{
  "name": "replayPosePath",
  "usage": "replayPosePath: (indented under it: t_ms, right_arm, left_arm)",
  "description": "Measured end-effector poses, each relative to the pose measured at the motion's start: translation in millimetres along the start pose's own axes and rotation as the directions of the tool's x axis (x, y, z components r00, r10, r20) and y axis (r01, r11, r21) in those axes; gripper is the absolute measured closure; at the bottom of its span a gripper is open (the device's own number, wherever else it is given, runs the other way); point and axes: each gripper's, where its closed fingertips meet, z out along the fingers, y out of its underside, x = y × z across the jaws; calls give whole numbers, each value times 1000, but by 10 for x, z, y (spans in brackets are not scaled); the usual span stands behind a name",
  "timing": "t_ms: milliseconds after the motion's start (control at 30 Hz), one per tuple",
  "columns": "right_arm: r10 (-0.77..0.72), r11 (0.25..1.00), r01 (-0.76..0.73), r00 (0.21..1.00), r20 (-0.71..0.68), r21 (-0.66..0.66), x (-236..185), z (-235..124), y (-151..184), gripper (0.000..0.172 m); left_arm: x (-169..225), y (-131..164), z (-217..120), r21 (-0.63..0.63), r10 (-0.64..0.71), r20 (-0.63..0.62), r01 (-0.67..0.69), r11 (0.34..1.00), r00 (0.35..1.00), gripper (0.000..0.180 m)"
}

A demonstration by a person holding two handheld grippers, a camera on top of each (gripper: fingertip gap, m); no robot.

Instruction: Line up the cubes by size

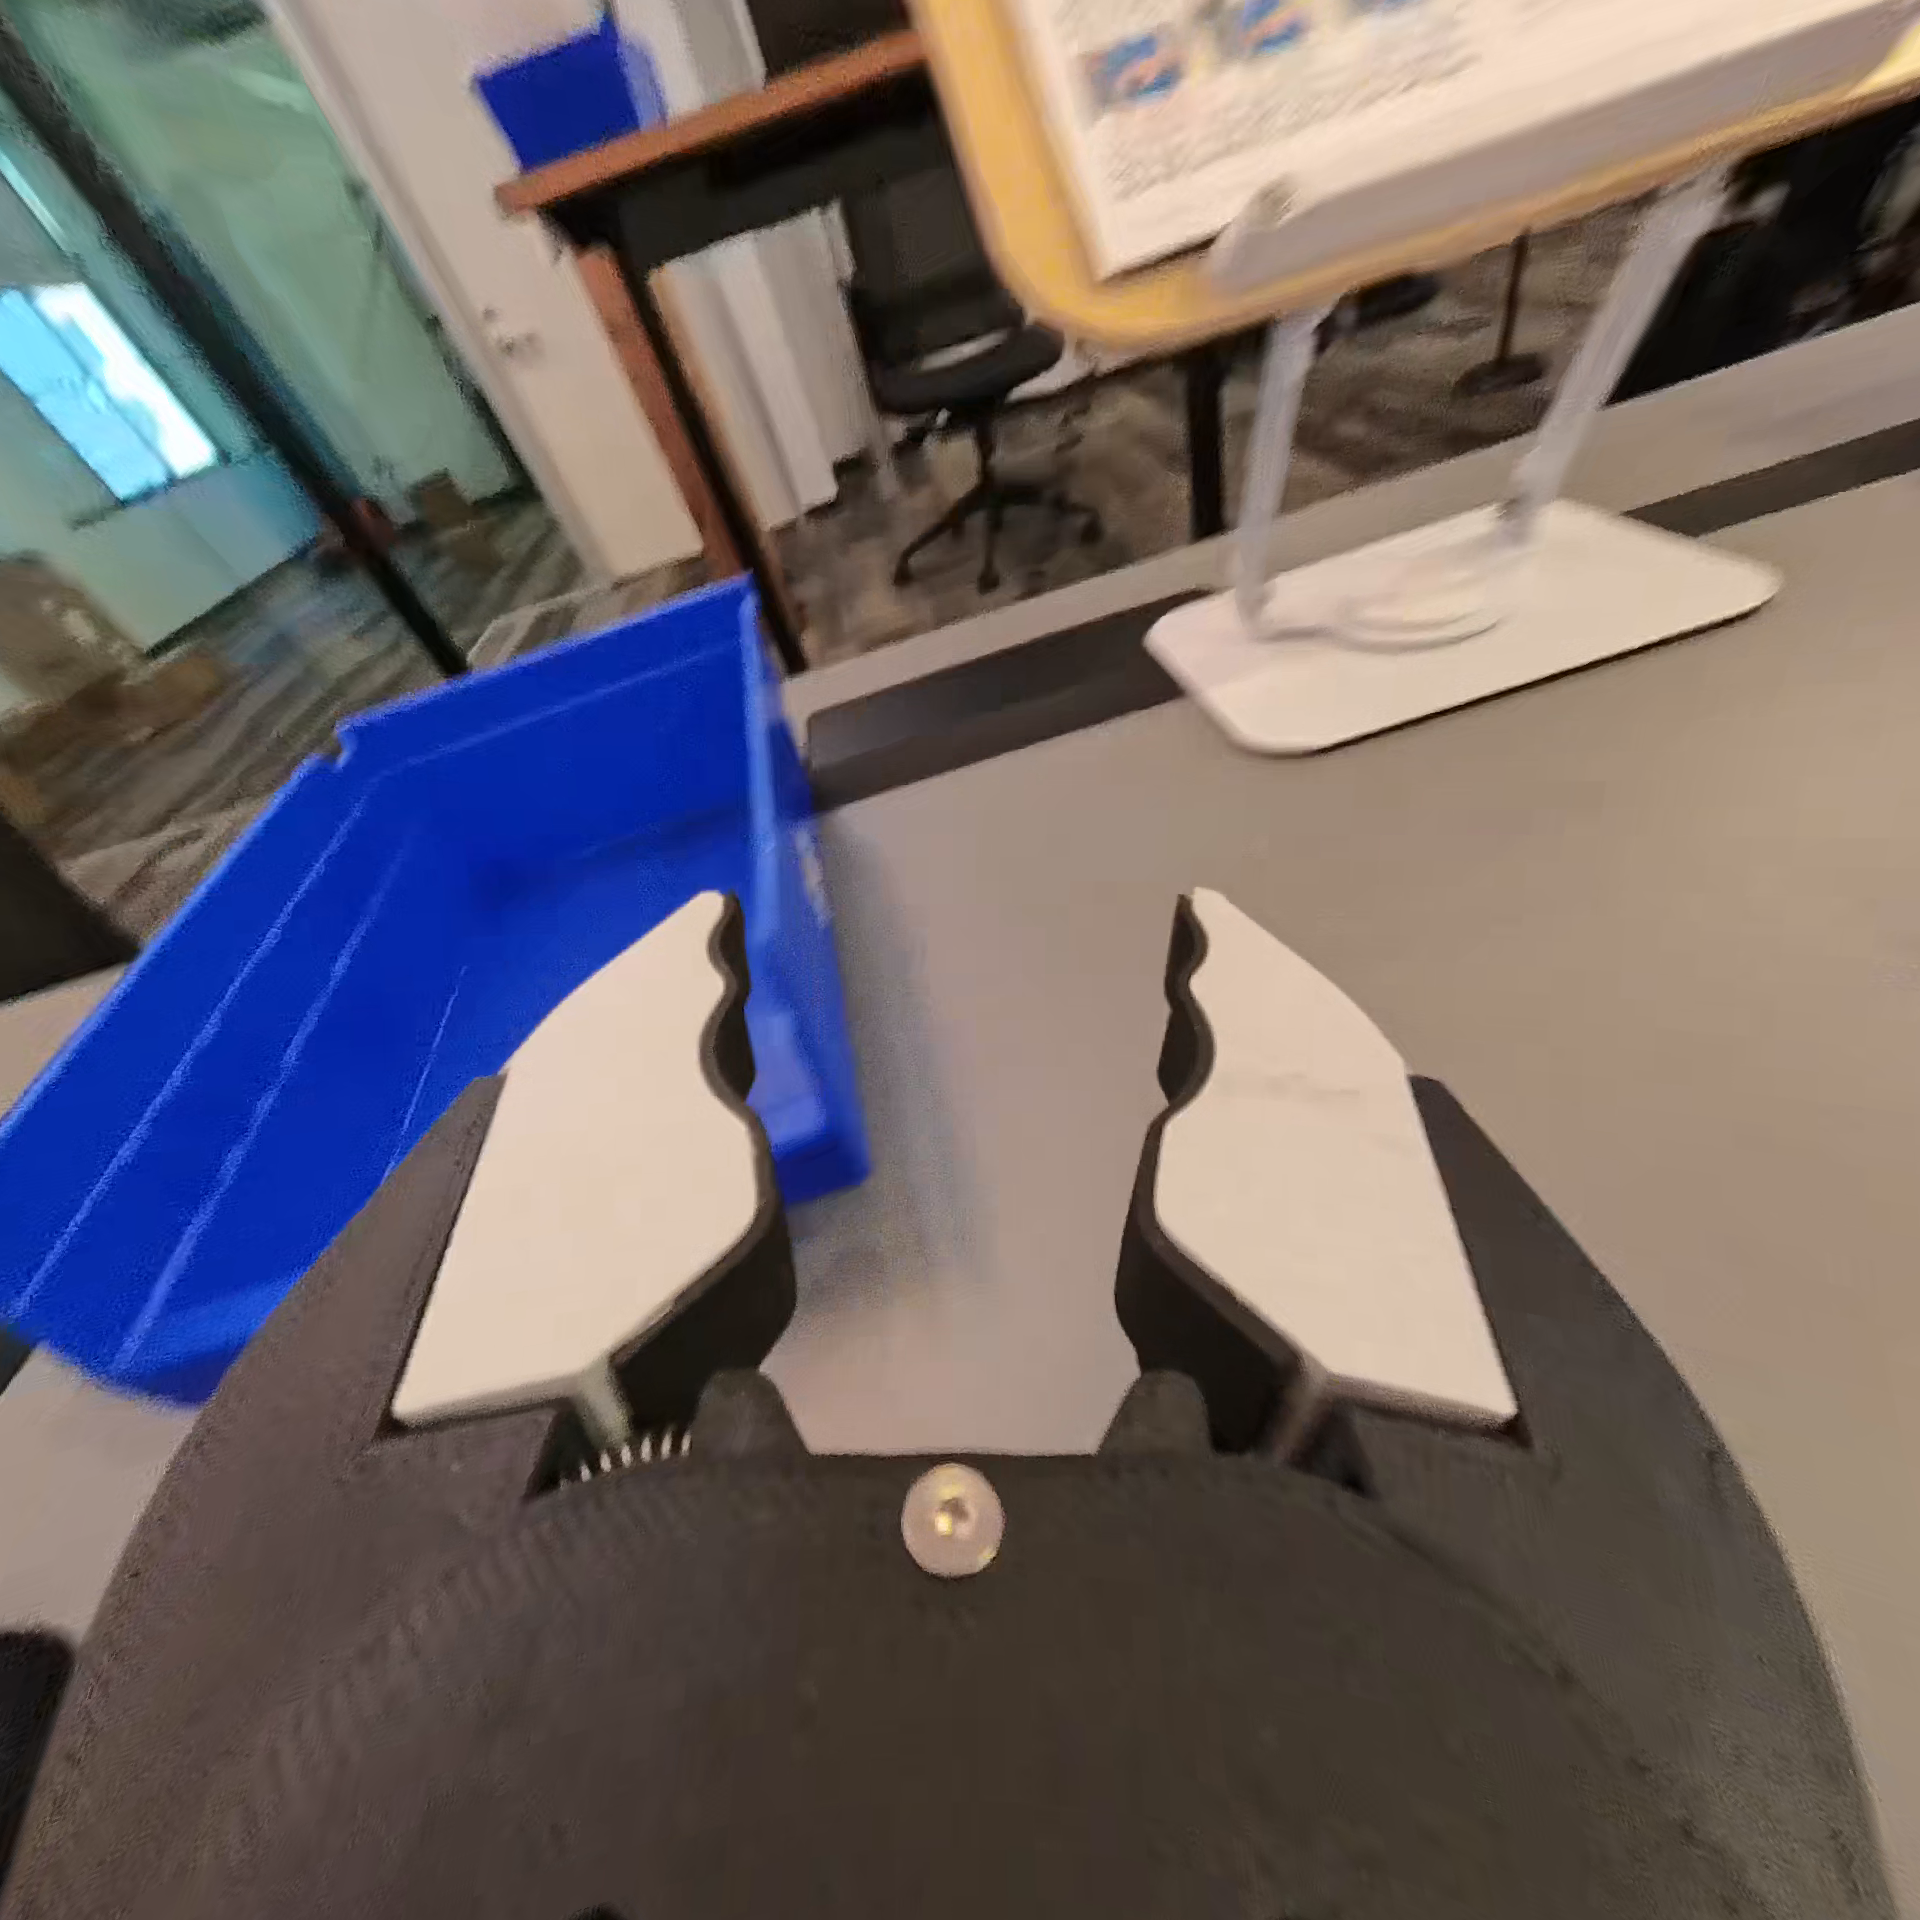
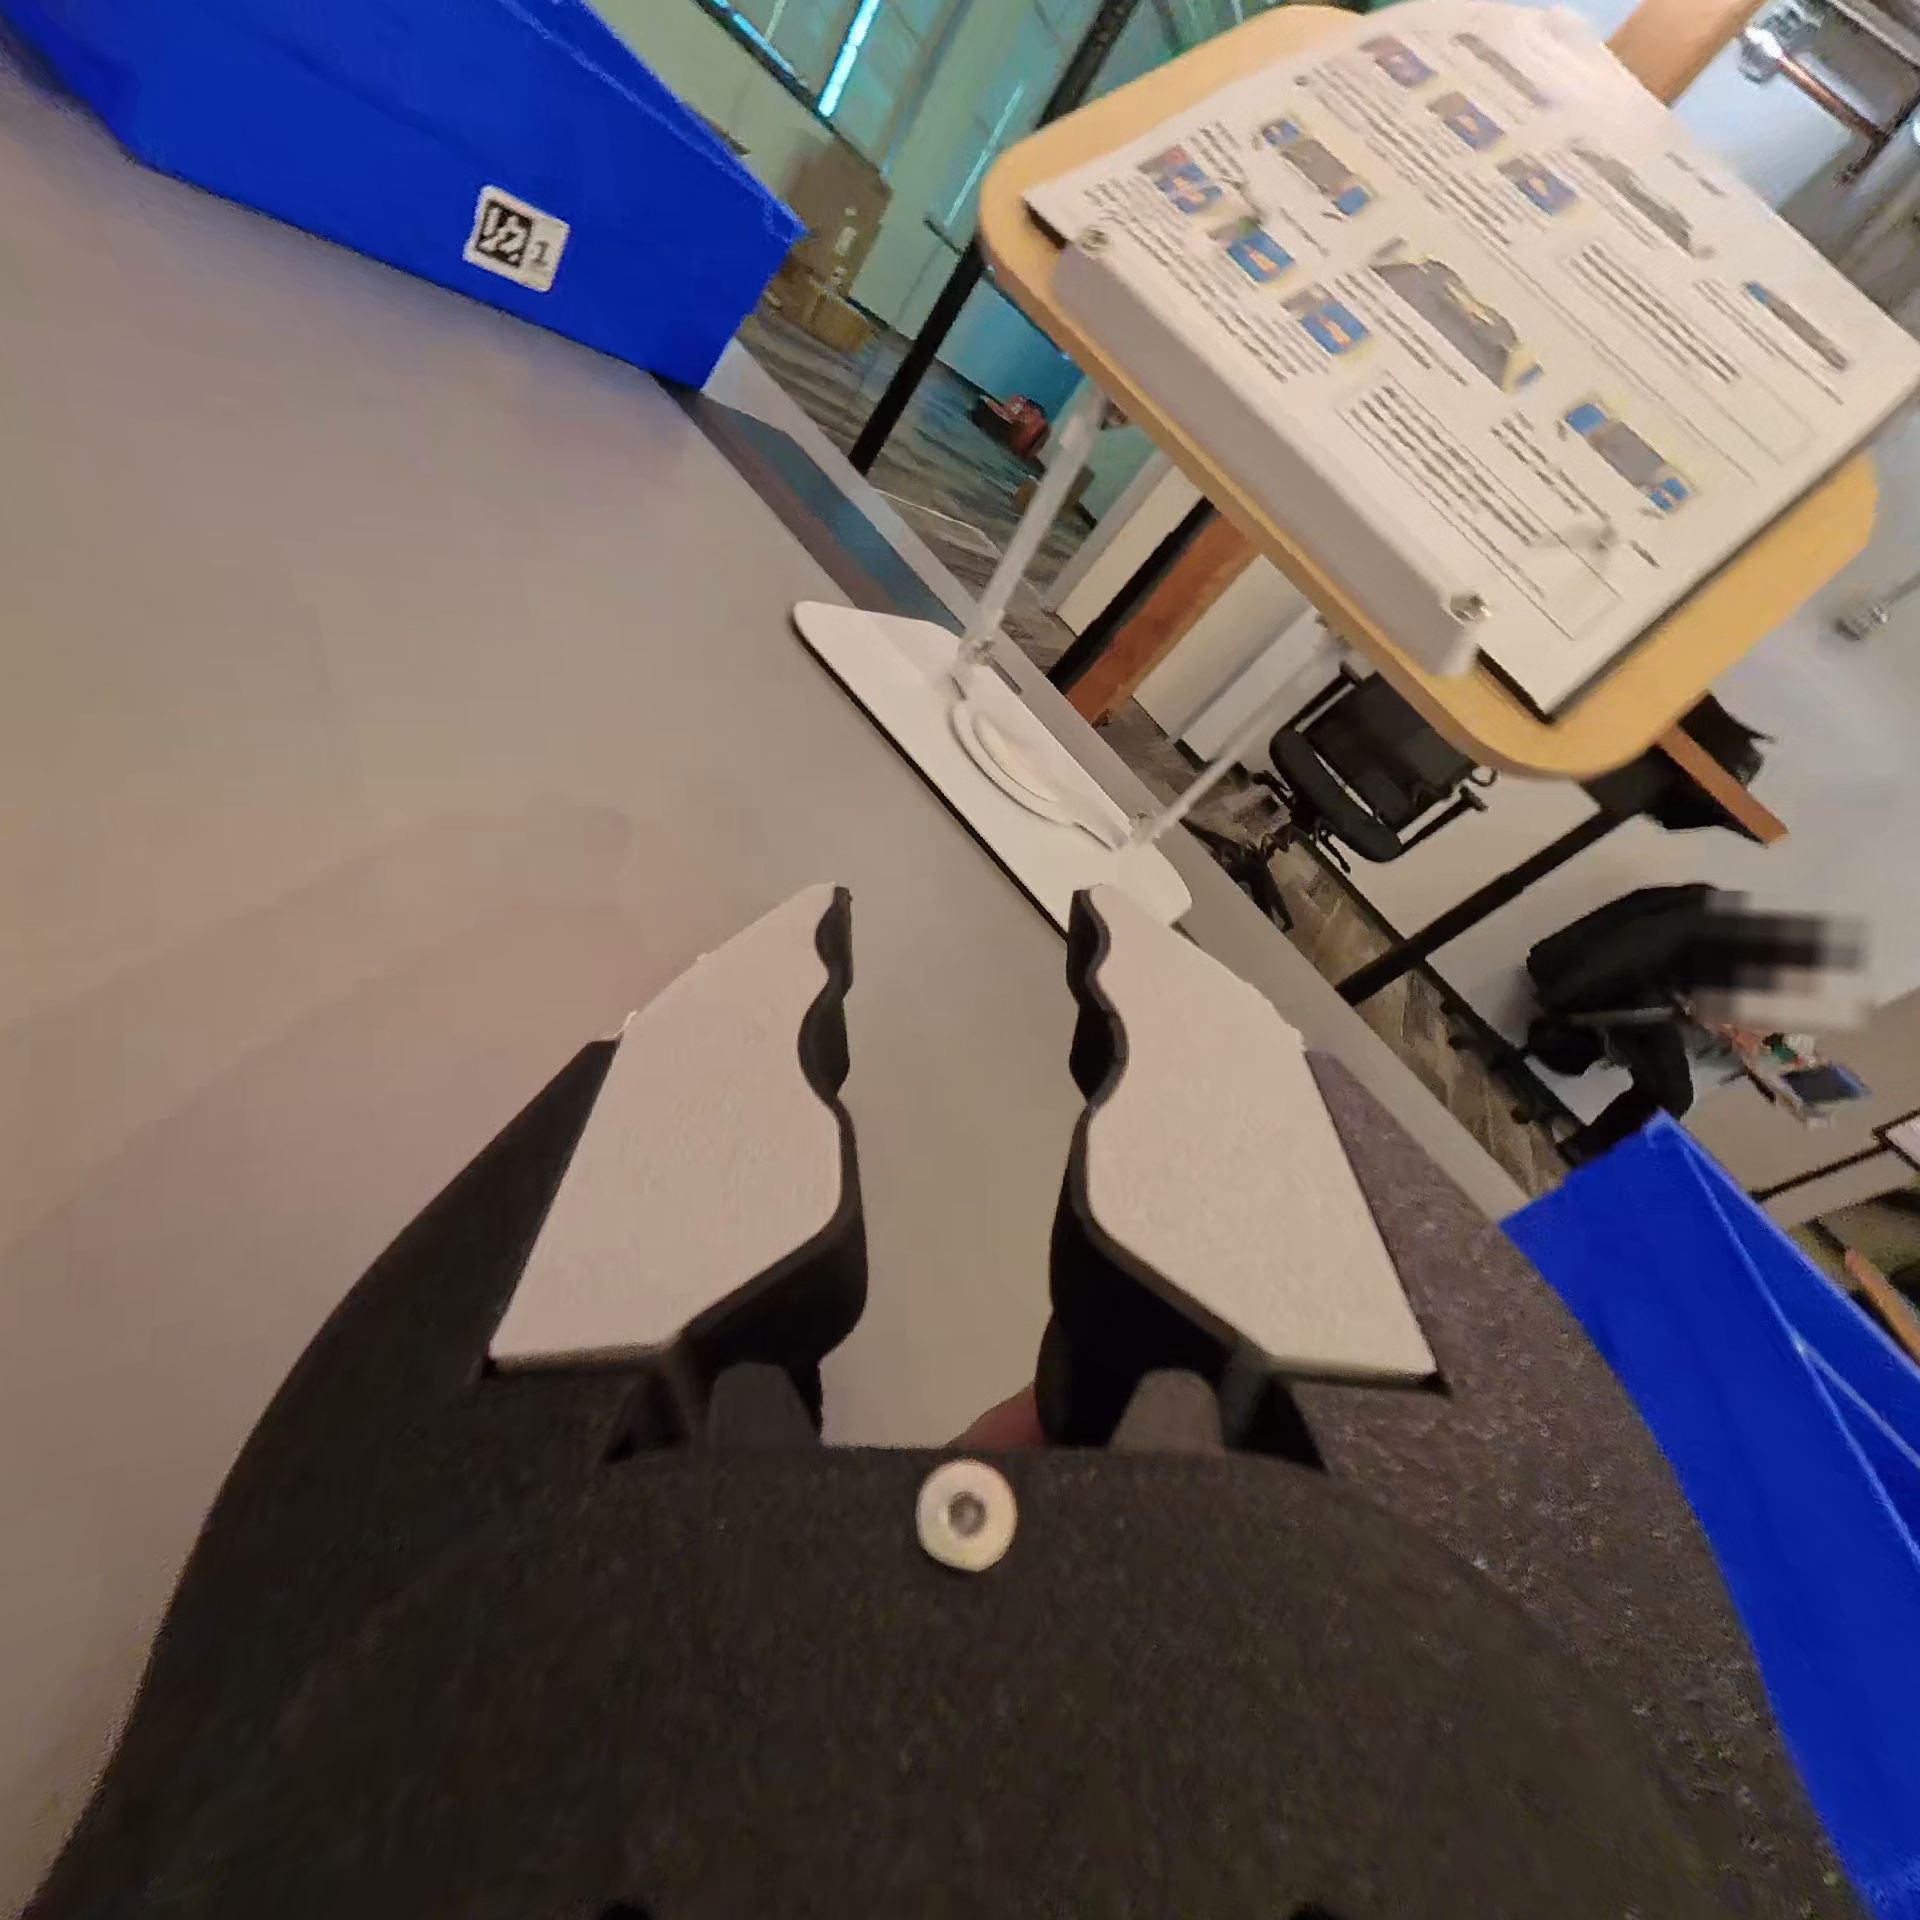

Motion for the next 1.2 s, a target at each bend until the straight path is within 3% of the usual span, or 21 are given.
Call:
replayPosePath:
  t_ms: [100,267,333,433,500,633,933,1200]
  right_arm:
    - [27,1000,-27,999,-21,-4,76,-87,44,133]
    - [-119,990,121,993,25,-74,-118,-3,122,132]
    - [-156,985,159,987,38,-72,-169,-2,121,133]
    - [-145,986,148,989,39,-71,-160,-2,123,133]
    - [-133,988,135,991,35,-70,-132,1,129,134]
    - [-109,991,111,994,32,-68,-96,4,137,134]
    - [-36,999,38,998,43,-31,-30,-23,105,135]
    - [10,1000,-10,999,33,-2,38,-77,84,135]
  left_arm:
    - [-385,293,42,-98,-6,61,12,995,998,97]
    - [-418,540,389,-204,14,16,-10,979,1000,104]
    - [-404,638,529,-275,49,14,-44,960,999,119]
    - [-390,655,630,-298,85,24,-74,952,996,168]
    - [-371,663,645,-310,84,29,-71,948,996,171]
    - [-371,682,576,-308,35,47,-19,951,998,175]
    - [-129,694,251,-316,-31,-117,-7,949,993,177]
    - [206,712,-280,-323,-53,-247,-31,946,968,178]
